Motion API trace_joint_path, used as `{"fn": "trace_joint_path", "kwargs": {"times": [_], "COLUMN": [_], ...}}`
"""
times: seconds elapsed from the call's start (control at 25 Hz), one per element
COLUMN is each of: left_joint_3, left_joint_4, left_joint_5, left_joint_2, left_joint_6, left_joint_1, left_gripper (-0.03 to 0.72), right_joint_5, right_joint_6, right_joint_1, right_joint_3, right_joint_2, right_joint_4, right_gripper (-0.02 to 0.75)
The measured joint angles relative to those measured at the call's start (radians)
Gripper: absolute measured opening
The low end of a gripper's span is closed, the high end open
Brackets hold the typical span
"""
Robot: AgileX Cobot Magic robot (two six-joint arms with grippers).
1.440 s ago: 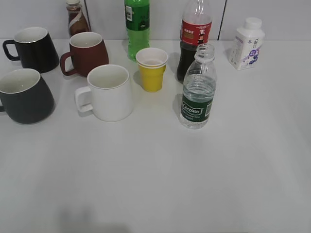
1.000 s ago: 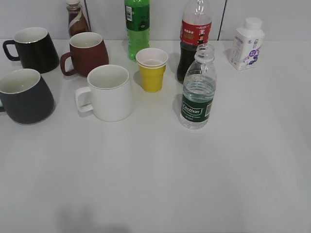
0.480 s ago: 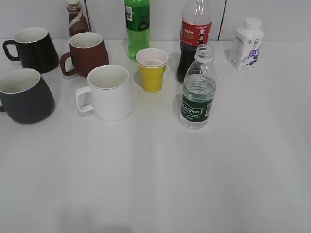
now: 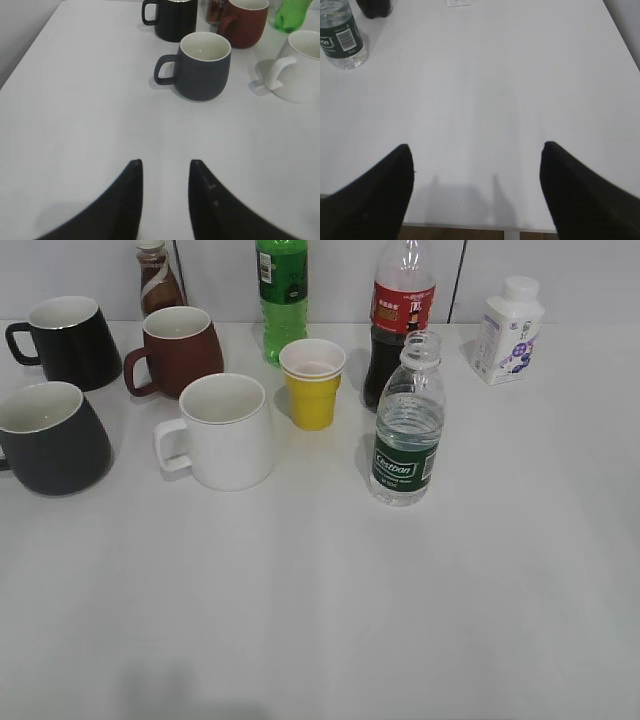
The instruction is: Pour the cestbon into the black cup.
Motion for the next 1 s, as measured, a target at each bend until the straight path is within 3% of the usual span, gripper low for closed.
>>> {"fn": "trace_joint_path", "kwargs": {"times": [0.52, 0.8, 1.0], "left_joint_3": [-0.016, 0.002, 0.116], "left_joint_4": [-0.006, 0.011, 0.084], "left_joint_5": [-0.054, -0.594, -0.947], "left_joint_2": [0.0, 0.02, 0.187], "left_joint_6": [0.0, 0.0, 0.0], "left_joint_1": [0.0, 0.0, 0.0], "left_gripper": [0.238, 0.238, 0.239], "right_joint_5": [0.0, 0.0, 0.0], "right_joint_6": [0.0, 0.0, 0.0], "right_joint_1": [0.0, 0.0, 0.0], "right_joint_3": [0.0, 0.0, 0.0], "right_joint_2": [0.0, 0.0, 0.0], "right_joint_4": [0.0, 0.0, 0.0], "right_gripper": [0.591, 0.59, 0.59]}}
